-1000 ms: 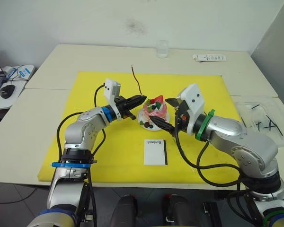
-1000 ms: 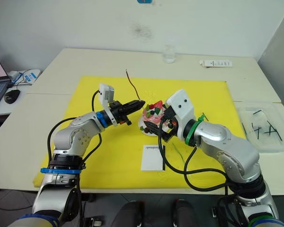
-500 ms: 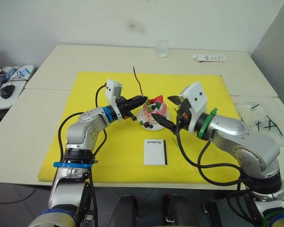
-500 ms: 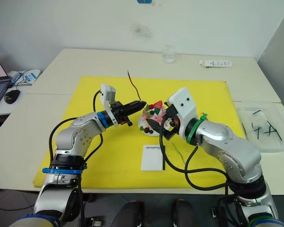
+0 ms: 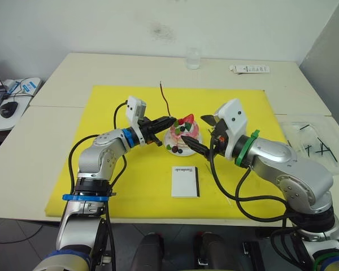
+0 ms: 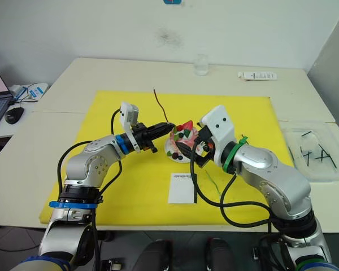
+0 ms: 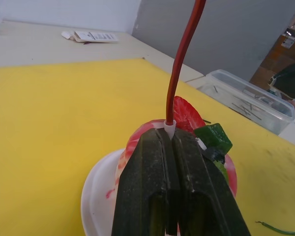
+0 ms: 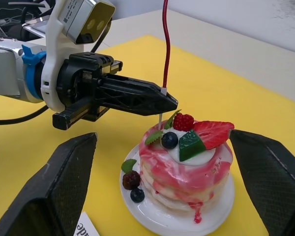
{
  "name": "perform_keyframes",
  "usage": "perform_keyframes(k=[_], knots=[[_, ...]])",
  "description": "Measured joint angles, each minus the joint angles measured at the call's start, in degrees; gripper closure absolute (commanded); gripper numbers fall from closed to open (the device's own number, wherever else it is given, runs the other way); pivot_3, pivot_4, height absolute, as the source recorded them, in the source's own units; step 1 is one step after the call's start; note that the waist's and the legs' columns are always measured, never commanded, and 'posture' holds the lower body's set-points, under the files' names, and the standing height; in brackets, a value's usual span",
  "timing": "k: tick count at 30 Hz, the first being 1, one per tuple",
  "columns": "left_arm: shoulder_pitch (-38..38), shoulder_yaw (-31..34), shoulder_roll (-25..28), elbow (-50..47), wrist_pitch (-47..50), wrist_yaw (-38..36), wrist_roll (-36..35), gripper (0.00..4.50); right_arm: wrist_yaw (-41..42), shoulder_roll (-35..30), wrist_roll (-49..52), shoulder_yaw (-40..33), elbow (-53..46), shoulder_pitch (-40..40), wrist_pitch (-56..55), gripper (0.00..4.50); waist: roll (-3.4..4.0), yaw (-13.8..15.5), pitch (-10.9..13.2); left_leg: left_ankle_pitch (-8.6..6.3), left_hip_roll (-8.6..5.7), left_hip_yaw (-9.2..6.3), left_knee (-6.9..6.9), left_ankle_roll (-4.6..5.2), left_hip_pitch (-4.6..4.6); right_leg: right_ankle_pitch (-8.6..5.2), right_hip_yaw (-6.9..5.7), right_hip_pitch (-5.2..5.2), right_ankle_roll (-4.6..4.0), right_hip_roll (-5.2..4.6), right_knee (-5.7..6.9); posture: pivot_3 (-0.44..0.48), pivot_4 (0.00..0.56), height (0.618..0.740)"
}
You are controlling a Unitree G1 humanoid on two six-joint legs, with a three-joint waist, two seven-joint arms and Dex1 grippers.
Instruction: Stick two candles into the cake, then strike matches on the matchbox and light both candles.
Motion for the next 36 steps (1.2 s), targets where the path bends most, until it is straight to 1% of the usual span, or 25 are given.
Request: perform_keyframes(k=[6, 16, 27, 29, 30, 32, 36], knots=[[0.6, -0.2, 0.1, 0.0, -0.2, -0.1, 0.6, 4.5, 0.1, 0.5, -0.1, 0.0, 0.0, 0.0, 0.0, 0.02, 0.0, 0.0, 0.0, 0.0, 0.0, 0.0, 0.0, 0.0, 0.0, 0.0, 0.0, 0.0, 0.0, 0.0, 0.0, 0.0, 0.15, 0.74], [2.4, -1.7, -1.4, -0.2, -5.3, 0.1, 3.4, 4.5, 0.2, 0.7, -0.1, 0.0, 0.1, 0.0, 0.0, 0.02, 0.0, 0.0, 0.0, 0.0, 0.0, 0.01, 0.01, 0.0, 0.0, 0.0, 0.01, 0.0, 0.0, 0.0, 0.01, 0.0, 0.15, 0.74], [3.2, -2.8, -1.3, -0.6, -8.8, -0.1, 5.3, 4.5, 0.3, 0.8, -0.1, 0.0, 0.1, 0.0, 0.0, 0.02, 0.0, 0.0, 0.0, 0.0, -0.01, 0.0, 0.02, 0.0, 0.02, 0.01, 0.0, 0.02, -0.01, 0.0, 0.03, 0.0, 0.15, 0.74], [3.2, -2.8, -1.3, -0.6, -9.2, -0.1, 5.3, 3.86, 0.3, 0.8, -0.1, 0.0, 0.1, 0.0, 0.0, 0.0, 0.0, 0.0, 0.0, 0.0, -0.01, 0.0, 0.02, 0.0, 0.02, 0.01, 0.0, 0.02, -0.01, 0.0, 0.03, 0.0, 0.15, 0.74], [3.2, -2.8, -1.3, -0.6, -9.3, -0.2, 5.3, 3.64, 0.3, 0.8, -0.2, 0.0, 0.1, 0.0, 0.0, 0.0, 0.0, 0.0, 0.0, 0.0, -0.01, 0.0, 0.02, 0.0, 0.02, 0.01, 0.0, 0.02, -0.01, 0.0, 0.03, 0.0, 0.15, 0.74], [3.2, -2.8, -1.4, -0.6, -9.4, -0.2, 5.3, 2.95, 0.3, 0.8, -0.2, 0.0, 0.1, 0.0, 0.0, 0.0, 0.0, 0.0, 0.0, 0.0, -0.01, 0.0, 0.02, 0.0, 0.02, 0.01, 0.0, 0.02, -0.01, 0.0, 0.03, 0.0, 0.15, 0.74], [3.2, -2.8, -1.3, -0.6, -9.9, -0.1, 5.3, 1.76, 0.3, 1.0, -0.6, 0.0, 0.4, 0.0, 0.0, 0.0, 0.0, 0.0, 0.0, 0.0, -0.01, 0.0, 0.02, 0.0, 0.02, 0.01, 0.0, 0.02, -0.01, 0.0, 0.03, 0.0, 0.15, 0.74]])
